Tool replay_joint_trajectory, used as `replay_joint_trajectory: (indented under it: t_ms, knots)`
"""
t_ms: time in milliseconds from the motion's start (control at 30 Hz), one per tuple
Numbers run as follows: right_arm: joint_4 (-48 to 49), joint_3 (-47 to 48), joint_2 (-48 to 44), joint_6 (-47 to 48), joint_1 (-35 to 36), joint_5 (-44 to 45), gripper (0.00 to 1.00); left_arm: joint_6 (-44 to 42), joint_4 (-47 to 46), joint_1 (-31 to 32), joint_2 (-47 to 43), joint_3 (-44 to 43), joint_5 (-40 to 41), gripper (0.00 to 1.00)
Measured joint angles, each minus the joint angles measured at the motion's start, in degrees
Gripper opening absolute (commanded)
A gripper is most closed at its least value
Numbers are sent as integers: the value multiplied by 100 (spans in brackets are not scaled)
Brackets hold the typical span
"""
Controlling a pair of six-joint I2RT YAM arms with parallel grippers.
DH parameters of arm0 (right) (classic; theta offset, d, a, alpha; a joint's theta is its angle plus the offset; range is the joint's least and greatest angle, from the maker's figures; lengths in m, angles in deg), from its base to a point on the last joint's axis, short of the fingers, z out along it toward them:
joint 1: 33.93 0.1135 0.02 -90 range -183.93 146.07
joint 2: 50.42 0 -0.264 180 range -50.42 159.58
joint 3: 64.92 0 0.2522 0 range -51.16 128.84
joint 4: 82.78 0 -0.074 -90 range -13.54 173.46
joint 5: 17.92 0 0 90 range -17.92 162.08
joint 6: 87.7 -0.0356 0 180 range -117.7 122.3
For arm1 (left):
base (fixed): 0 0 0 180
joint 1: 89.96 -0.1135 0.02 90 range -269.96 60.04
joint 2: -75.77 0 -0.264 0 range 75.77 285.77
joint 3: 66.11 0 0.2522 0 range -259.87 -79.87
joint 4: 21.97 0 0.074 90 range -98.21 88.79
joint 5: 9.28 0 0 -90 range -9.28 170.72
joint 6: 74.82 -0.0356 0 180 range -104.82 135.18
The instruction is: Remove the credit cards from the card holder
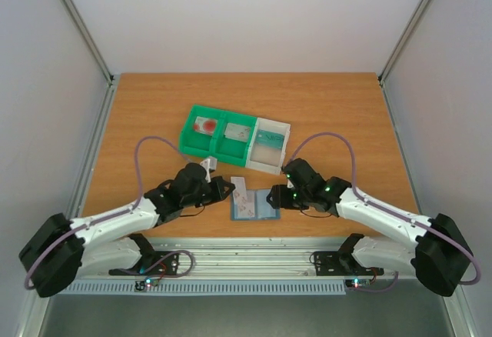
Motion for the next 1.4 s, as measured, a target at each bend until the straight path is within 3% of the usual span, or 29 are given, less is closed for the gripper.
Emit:
replay_joint_trajectory:
  t_ms: [267,500,733,1167,1400]
  knots:
    - [-304,76,-673,-44,0,-138,98,-243,1091,-2,-1266,-125,1154,1]
    - [-647,289,-1134,22,0,-166,98,-382,1401,-90,-1290,-699,2396,0]
    - [-925,498,-1499,35,0,-188,98,-22,960,-260,-269,-986,3484,0]
    - [-1419,822,-1768,306,0,-225,98,981,-614,-398,2057,-2087,4205,0]
    - [-1517,826,-2024,363,0,-201,98,1486,-817,-407,2557,-2402,4572,0]
